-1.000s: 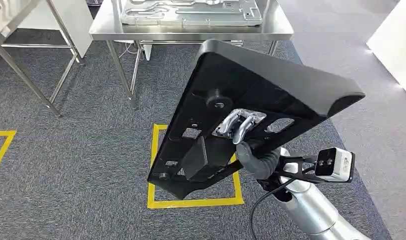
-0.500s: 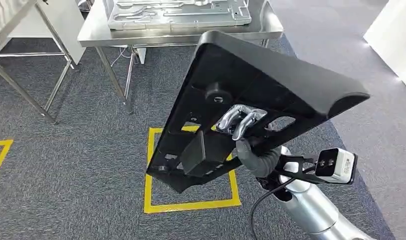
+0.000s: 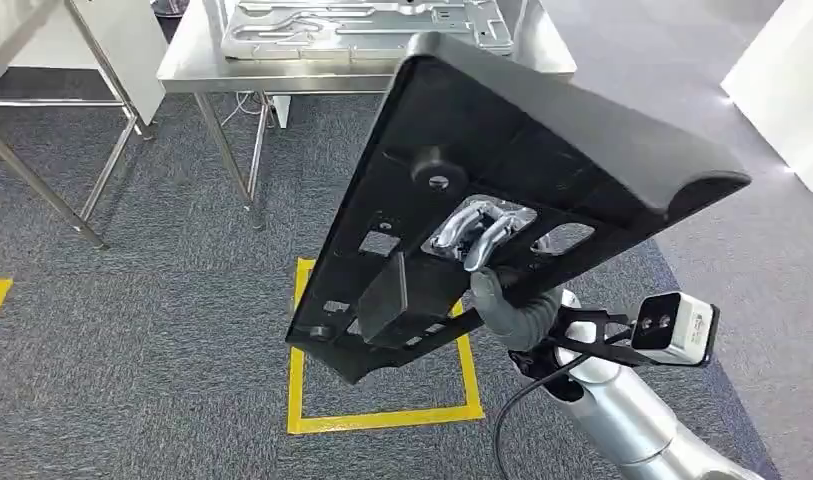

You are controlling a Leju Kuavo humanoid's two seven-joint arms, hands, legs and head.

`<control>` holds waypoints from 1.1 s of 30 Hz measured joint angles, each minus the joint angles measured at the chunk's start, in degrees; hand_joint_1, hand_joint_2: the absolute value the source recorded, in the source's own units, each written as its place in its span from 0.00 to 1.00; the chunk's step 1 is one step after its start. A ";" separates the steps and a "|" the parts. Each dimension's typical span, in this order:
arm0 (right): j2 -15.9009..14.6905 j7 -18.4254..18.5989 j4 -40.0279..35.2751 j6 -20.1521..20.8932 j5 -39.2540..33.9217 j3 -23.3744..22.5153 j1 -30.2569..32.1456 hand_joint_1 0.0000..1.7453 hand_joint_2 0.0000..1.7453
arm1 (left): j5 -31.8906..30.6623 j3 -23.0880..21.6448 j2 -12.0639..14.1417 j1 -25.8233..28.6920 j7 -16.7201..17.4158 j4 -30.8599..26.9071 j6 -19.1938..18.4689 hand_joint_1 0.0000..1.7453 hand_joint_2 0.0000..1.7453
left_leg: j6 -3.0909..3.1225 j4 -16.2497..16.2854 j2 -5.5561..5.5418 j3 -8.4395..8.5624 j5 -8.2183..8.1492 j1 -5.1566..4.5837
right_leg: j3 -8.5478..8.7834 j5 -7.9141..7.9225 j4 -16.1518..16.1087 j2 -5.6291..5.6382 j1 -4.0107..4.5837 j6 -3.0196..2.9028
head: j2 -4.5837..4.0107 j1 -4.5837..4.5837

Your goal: Take the parts from the cabinet and place them on the table.

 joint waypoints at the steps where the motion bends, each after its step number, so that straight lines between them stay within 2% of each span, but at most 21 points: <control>1: -0.09 0.00 -0.22 -0.24 0.22 0.13 0.01 1.00 1.00 | 0.04 -0.02 0.00 0.01 -0.02 0.00 0.00 0.00 0.00 | -0.21 -0.02 -0.01 0.69 -0.47 0.00 | 2.27 3.24 -5.45 -0.09 0.04 -0.32 | 0.00 0.00; 2: -0.22 0.00 -0.39 -0.55 0.44 0.22 -0.03 1.00 1.00 | 0.04 -0.04 0.00 0.03 -0.02 0.00 -0.04 0.00 0.00 | -0.46 -0.17 0.01 0.76 -0.86 0.01 | 3.71 4.68 -9.64 -0.39 0.21 -0.74 | 0.00 0.02; 3: -0.24 -0.02 -0.46 -0.66 0.50 0.39 -0.10 1.00 1.00 | 0.04 -0.04 0.00 -0.09 0.00 0.00 -0.02 0.00 0.00 | -0.92 -0.04 0.01 1.08 -1.16 -0.37 | 4.56 3.66 -10.27 -0.42 0.72 -0.96 | 0.00 0.02; 6: -0.26 0.04 -0.63 -0.65 0.61 0.90 -0.14 1.00 1.00 | 0.02 -0.04 0.00 -0.33 0.11 0.00 0.13 0.00 0.00 | -1.71 -0.71 0.25 1.57 -1.44 -0.20 | 4.49 2.94 -10.76 -0.16 0.89 -1.87 | 0.00 0.00; 8: -0.22 0.07 -0.79 -0.66 0.61 1.18 -0.31 1.00 1.00 | 0.02 -0.04 0.02 -0.56 0.09 -0.02 0.30 0.00 0.00 | -2.31 0.16 0.16 2.05 -2.18 -0.23 | 6.29 2.80 -12.15 -0.11 0.21 -2.57 | 0.00 0.00; 9: -0.13 0.04 -0.79 -0.63 0.61 1.27 -0.71 1.00 1.00 | 0.04 -0.04 0.02 -0.55 0.11 -0.02 0.35 0.00 0.00 | -2.34 3.39 0.14 0.46 -3.56 -0.23 | 6.74 2.48 -12.24 -0.16 0.22 -3.06 | 0.00 0.00; 11: 0.02 0.06 -0.79 -0.61 0.59 1.57 -0.86 1.00 1.00 | -0.06 -0.04 0.07 -0.53 0.09 -0.02 0.37 0.00 0.00 | -2.58 12.59 0.12 -5.10 -6.85 -0.22 | 7.37 1.82 -12.24 -0.14 0.40 -3.37 | 0.00 0.00; 12: 0.13 0.07 -0.76 -0.61 0.59 1.77 -0.83 1.00 1.00 | -0.04 -0.04 0.09 -0.48 0.09 -0.02 0.37 0.00 0.00 | -2.68 16.59 0.12 -7.87 -7.58 -0.23 | 7.73 1.42 -12.21 -0.11 0.50 -3.45 | 0.00 0.00; 13: 0.18 0.09 -0.76 -0.61 0.61 1.90 -0.83 1.00 1.00 | -0.04 -0.04 0.09 -0.36 0.09 -0.02 0.39 0.00 0.00 | -2.69 17.93 0.12 -9.24 -7.06 -0.22 | 8.09 1.11 -12.18 -0.01 0.55 -3.44 | 0.00 0.00; 14: 0.22 0.09 -0.76 -0.61 0.59 2.08 -0.84 1.00 1.00 | -0.04 -0.04 0.09 -0.20 0.09 -0.02 0.39 0.00 0.00 | -2.61 16.70 0.12 -9.62 -4.77 -0.23 | 8.80 0.58 -12.16 0.11 0.58 -3.41 | 0.00 0.00; 15: 0.22 0.09 -0.76 -0.61 0.59 2.27 -0.85 1.00 1.00 | -0.04 -0.04 0.09 -0.17 0.09 -0.02 0.39 0.00 0.00 | -2.49 13.06 0.13 -8.66 -1.73 -0.23 | 9.54 0.03 -12.14 0.23 0.59 -3.32 | 0.00 0.00; 17: 0.31 0.09 -0.76 -0.63 0.61 2.45 -0.88 1.00 1.00 | 0.02 -0.02 0.11 -0.11 0.04 -0.02 0.44 0.00 0.00 | -1.87 3.00 0.09 -5.36 4.96 -0.27 | 11.10 -1.16 -12.10 0.26 0.67 -2.97 | 0.00 0.00; 19: 0.48 0.15 -0.81 -0.70 0.61 2.58 -1.13 1.00 1.00 | -0.07 -0.02 0.20 -0.16 0.00 -0.02 0.50 0.00 0.00 | -1.18 0.64 0.04 -4.06 3.07 -0.70 | 10.94 -1.73 -11.88 0.44 1.00 -2.21 | 0.00 0.00; 22: 0.83 0.37 -0.79 -0.79 0.57 2.58 -1.58 1.00 1.00 | -0.26 -0.02 0.17 -0.24 -0.04 -0.02 0.52 0.00 0.00 | -0.31 0.32 -0.09 -3.66 2.85 -0.52 | 11.28 -1.75 -11.95 0.36 1.01 -1.40 | 0.00 0.00; 24: 0.83 0.68 -0.76 -0.79 0.35 2.51 -2.00 1.00 1.00 | 0.15 -0.02 0.15 -0.25 0.00 -0.02 0.52 0.00 0.00 | 0.24 -0.20 -0.09 -2.76 2.57 -0.20 | 9.51 -2.60 -8.19 0.06 0.77 -0.72 | 0.00 0.02; 27: 0.83 0.85 -0.61 -0.79 0.02 2.45 -2.33 1.00 1.00 | 0.02 -0.02 0.17 -0.29 0.00 -0.02 0.50 0.00 0.00 | 0.47 -0.21 -0.11 -2.14 1.74 -0.22 | 0.95 -7.30 4.66 0.01 0.38 -0.12 | 0.00 0.02; 28: 0.83 0.89 -0.46 -0.76 0.02 2.47 -2.33 1.00 1.00 | 0.02 -0.02 0.18 -0.28 0.00 -0.02 0.50 0.00 0.00 | 0.47 -0.21 -0.13 -1.72 1.38 -0.22 | -0.74 -7.22 6.30 0.00 0.28 -0.02 | 0.00 0.00; 29: 0.85 0.96 -0.35 -0.76 0.00 2.47 -2.34 1.00 1.00 | 0.02 -0.02 0.15 -0.25 0.04 -0.02 0.50 0.00 0.00 | 0.38 -0.21 -0.23 -1.03 0.93 -0.22 | -1.09 -5.36 5.17 -0.01 0.13 0.03 | 0.00 0.02; 30: 0.87 1.09 -0.33 -0.81 0.00 2.47 -2.36 1.00 1.00 | 0.02 -0.02 0.15 -0.25 0.09 -0.02 0.50 0.00 0.00 | 0.26 -0.21 -0.28 -0.31 0.45 -0.22 | -0.28 -2.54 1.93 -0.03 0.11 -0.10 | 0.00 0.02; 32: 1.18 1.22 -0.33 -0.89 0.02 2.47 -2.45 1.00 1.00 | 0.04 -0.02 0.15 -0.25 0.13 -0.02 0.48 0.00 0.00 | -0.17 -0.28 -0.33 1.28 -0.62 -0.22 | 3.22 4.35 -8.01 -0.14 0.16 -0.91 | 0.00 0.02; 33: 1.22 1.22 -0.28 -0.94 0.02 2.47 -2.43 1.00 1.00 | 0.04 -0.02 0.13 -0.27 0.13 -0.02 0.44 0.00 0.00 | -0.43 -0.36 -0.34 1.76 -0.96 -0.24 | 3.86 4.37 -9.79 -0.29 0.37 -1.15 | 0.00 0.02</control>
